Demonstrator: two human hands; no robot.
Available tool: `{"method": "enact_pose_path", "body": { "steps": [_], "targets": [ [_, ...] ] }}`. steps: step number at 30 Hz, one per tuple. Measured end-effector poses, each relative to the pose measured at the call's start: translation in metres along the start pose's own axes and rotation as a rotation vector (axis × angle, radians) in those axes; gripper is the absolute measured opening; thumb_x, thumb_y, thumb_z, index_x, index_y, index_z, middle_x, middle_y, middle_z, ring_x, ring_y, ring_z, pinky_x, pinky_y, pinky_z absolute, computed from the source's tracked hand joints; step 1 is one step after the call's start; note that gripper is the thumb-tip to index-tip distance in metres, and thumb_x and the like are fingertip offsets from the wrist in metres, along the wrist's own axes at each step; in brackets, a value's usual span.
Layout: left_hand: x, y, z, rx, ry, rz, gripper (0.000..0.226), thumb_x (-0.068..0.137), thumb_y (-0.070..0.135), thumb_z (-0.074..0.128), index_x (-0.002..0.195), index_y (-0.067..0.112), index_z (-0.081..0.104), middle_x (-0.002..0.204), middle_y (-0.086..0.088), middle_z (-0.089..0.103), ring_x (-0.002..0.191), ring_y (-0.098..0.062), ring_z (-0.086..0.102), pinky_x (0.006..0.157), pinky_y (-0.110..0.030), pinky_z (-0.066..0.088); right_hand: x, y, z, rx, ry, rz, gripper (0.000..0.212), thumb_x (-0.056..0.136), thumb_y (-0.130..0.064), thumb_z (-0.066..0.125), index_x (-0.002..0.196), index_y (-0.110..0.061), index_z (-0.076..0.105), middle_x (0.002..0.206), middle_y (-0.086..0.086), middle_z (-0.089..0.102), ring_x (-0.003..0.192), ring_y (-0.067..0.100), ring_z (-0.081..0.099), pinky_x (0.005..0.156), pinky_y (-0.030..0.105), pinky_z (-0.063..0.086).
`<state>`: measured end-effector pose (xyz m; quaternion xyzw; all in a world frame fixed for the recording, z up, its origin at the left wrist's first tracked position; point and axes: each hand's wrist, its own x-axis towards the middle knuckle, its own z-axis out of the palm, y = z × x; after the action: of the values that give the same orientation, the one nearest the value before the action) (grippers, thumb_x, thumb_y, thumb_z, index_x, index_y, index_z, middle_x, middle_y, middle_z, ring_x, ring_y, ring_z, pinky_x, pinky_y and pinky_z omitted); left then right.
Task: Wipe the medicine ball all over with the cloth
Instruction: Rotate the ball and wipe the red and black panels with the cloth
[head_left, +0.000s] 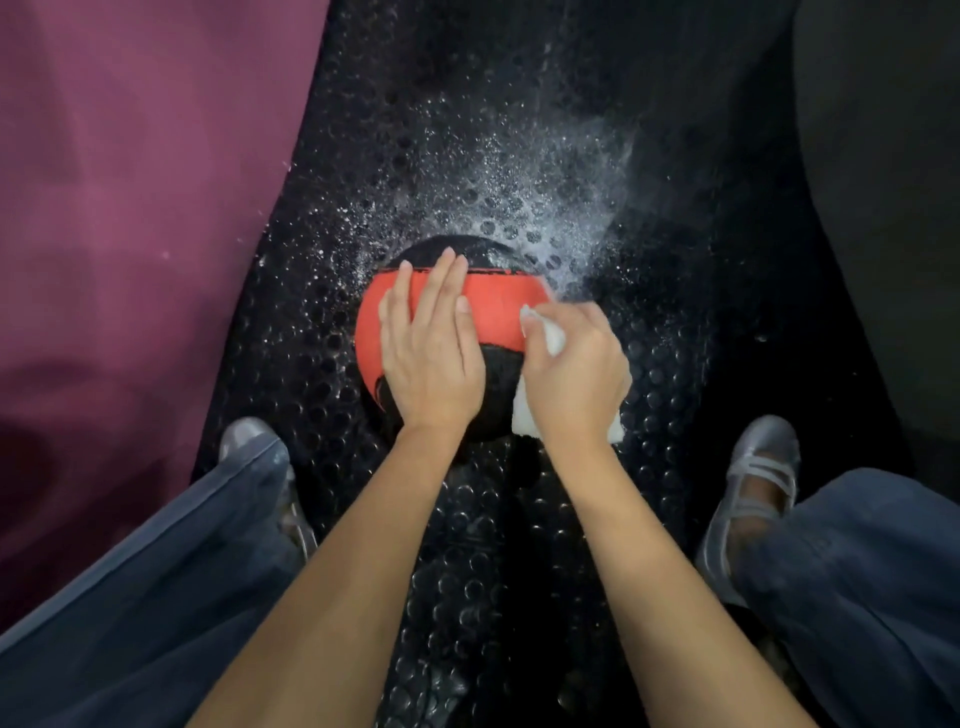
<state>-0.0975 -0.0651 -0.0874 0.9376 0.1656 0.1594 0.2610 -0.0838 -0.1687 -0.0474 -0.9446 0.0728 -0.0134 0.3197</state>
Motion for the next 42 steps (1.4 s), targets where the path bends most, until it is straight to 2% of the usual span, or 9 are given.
{"method": "enact_pose_path", "body": {
  "steps": [5, 10, 14, 18, 23, 28, 32, 37, 42],
  "targets": [
    [0.002, 0.0, 0.001, 0.036, -0.019, 0.028, 0.046, 0.103, 0.026, 0.026, 0.137, 0.014, 0.054, 0.144, 0.003, 0.051, 0.141, -0.027, 0.034, 0.116, -0.044, 0.025, -0.007, -0.024, 0.006, -0.012, -0.011, -0.183, 0.028, 0.091, -0.036, 0.053, 0.084, -0.018, 0.073, 0.094, 0.004, 0.067, 0.085, 0.028, 0.065, 0.072, 0.035, 0.05],
    [-0.001, 0.0, -0.001, 0.033, -0.04, 0.035, 0.048, 0.102, 0.029, 0.024, 0.139, 0.017, 0.052, 0.146, 0.006, 0.048, 0.143, -0.025, 0.031, 0.117, -0.043, 0.021, 0.007, 0.003, -0.004, -0.032, -0.039, 0.047, 0.023, 0.094, -0.034, 0.055, 0.105, -0.021, 0.071, 0.11, -0.001, 0.064, 0.09, 0.022, 0.062, 0.067, 0.026, 0.035],
    [-0.002, -0.001, -0.001, 0.04, -0.046, 0.031, 0.048, 0.103, 0.03, 0.023, 0.138, 0.016, 0.053, 0.146, 0.005, 0.048, 0.142, -0.026, 0.032, 0.116, -0.043, 0.023, -0.004, -0.023, 0.004, -0.025, -0.048, -0.163, 0.023, 0.09, -0.033, 0.055, 0.087, -0.019, 0.073, 0.099, 0.005, 0.067, 0.087, 0.028, 0.065, 0.071, 0.037, 0.051],
    [-0.003, -0.003, -0.003, 0.033, -0.039, 0.061, 0.047, 0.102, 0.027, 0.025, 0.137, 0.015, 0.054, 0.145, 0.004, 0.05, 0.141, -0.027, 0.034, 0.116, -0.041, 0.021, 0.012, -0.001, -0.005, -0.044, -0.087, 0.033, 0.023, 0.093, -0.037, 0.055, 0.104, -0.023, 0.071, 0.114, -0.005, 0.063, 0.093, 0.02, 0.062, 0.07, 0.028, 0.04],
    [-0.004, -0.005, -0.003, 0.052, -0.049, 0.051, 0.048, 0.103, 0.03, 0.024, 0.139, 0.016, 0.052, 0.147, 0.005, 0.048, 0.142, -0.026, 0.031, 0.117, -0.041, 0.02, 0.004, -0.026, 0.003, -0.139, -0.18, -0.121, 0.032, 0.094, -0.039, 0.048, 0.106, -0.019, 0.069, 0.113, -0.002, 0.061, 0.095, 0.022, 0.06, 0.077, 0.035, 0.045],
    [-0.007, -0.002, -0.003, 0.058, -0.045, 0.104, 0.046, 0.102, 0.027, 0.026, 0.137, 0.015, 0.054, 0.145, 0.004, 0.05, 0.141, -0.028, 0.034, 0.116, -0.043, 0.022, 0.017, -0.006, -0.009, -0.095, -0.133, 0.082, 0.024, 0.094, -0.037, 0.052, 0.106, -0.025, 0.069, 0.11, -0.003, 0.061, 0.093, 0.023, 0.06, 0.072, 0.031, 0.038],
    [-0.009, 0.0, -0.001, 0.089, -0.064, 0.127, 0.045, 0.103, 0.027, 0.026, 0.137, 0.015, 0.054, 0.145, 0.004, 0.049, 0.141, -0.028, 0.034, 0.116, -0.045, 0.024, 0.012, -0.029, -0.008, -0.157, -0.201, -0.09, 0.024, 0.096, -0.034, 0.049, 0.104, -0.024, 0.07, 0.115, -0.003, 0.06, 0.096, 0.021, 0.059, 0.067, 0.026, 0.03],
    [-0.009, 0.005, -0.003, 0.077, -0.087, 0.138, 0.047, 0.102, 0.027, 0.025, 0.138, 0.016, 0.053, 0.145, 0.005, 0.049, 0.142, -0.026, 0.033, 0.116, -0.042, 0.018, 0.027, -0.007, -0.019, -0.116, -0.157, 0.116, 0.02, 0.095, -0.035, 0.053, 0.104, -0.028, 0.069, 0.115, -0.003, 0.061, 0.098, 0.022, 0.06, 0.07, 0.027, 0.032],
    [-0.011, 0.004, 0.0, 0.1, -0.098, 0.137, 0.047, 0.103, 0.028, 0.024, 0.139, 0.016, 0.052, 0.146, 0.004, 0.048, 0.142, -0.028, 0.032, 0.116, -0.045, 0.021, 0.022, -0.022, -0.012, -0.119, -0.204, -0.033, 0.021, 0.095, -0.034, 0.052, 0.102, -0.027, 0.07, 0.112, -0.003, 0.062, 0.094, 0.021, 0.06, 0.069, 0.03, 0.035]
  ]
}}
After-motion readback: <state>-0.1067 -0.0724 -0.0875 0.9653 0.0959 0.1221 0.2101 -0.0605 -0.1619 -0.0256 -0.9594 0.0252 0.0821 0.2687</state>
